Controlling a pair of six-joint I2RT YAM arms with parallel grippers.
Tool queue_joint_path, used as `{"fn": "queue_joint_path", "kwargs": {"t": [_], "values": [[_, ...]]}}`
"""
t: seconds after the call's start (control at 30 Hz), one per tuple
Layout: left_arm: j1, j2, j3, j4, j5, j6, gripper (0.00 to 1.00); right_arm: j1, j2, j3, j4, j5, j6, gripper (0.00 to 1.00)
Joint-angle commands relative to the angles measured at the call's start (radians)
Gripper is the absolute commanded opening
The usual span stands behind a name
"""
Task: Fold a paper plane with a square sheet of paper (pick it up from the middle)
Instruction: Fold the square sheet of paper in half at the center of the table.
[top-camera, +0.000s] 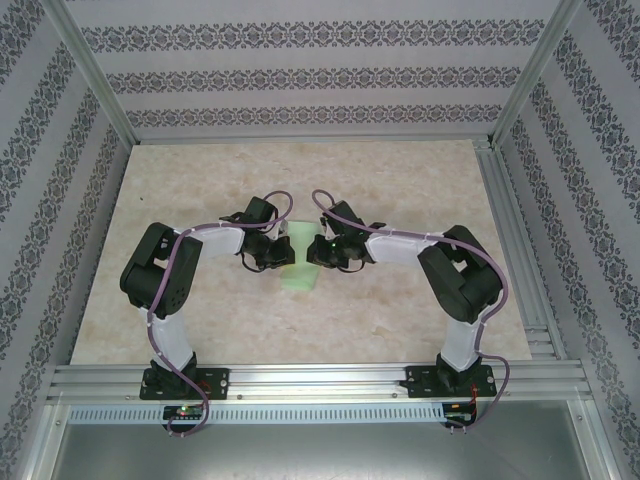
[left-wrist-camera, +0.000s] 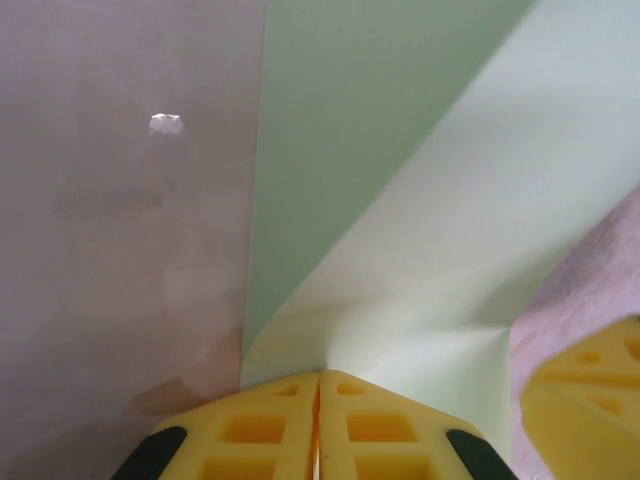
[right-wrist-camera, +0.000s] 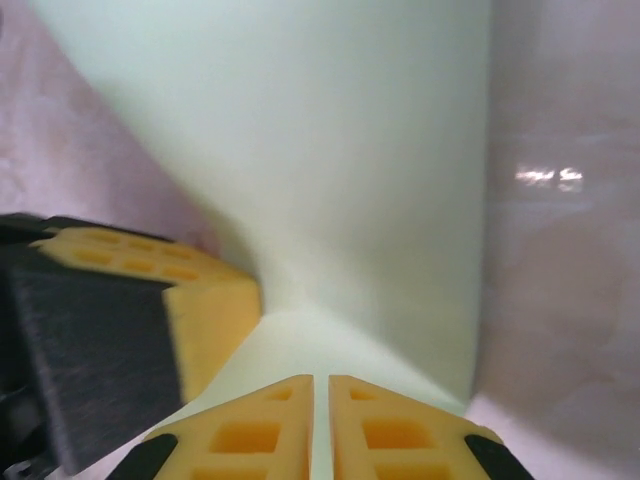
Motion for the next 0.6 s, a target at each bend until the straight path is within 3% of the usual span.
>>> {"fn": "queue_joint_path", "kwargs": {"t": [0.0,0.33,0.57], "values": [[-0.010,0.116,-0.062,-0.088,-0.148,0.026,0.09,0.032,-0.006,-0.031,0.021,-0.042,0.022,0.13],[-0.010,0.116,-0.077,-0.076,-0.150,0.019,0.09,0.033,0.043,-0.073,0.029,-0.044,0.021,0.11],[-0.011,0.116,-0.077,-0.073,-0.149,0.016,0.09,0.048,-0.067,-0.096,0.026,-0.095,-0.021,0.12]]}}
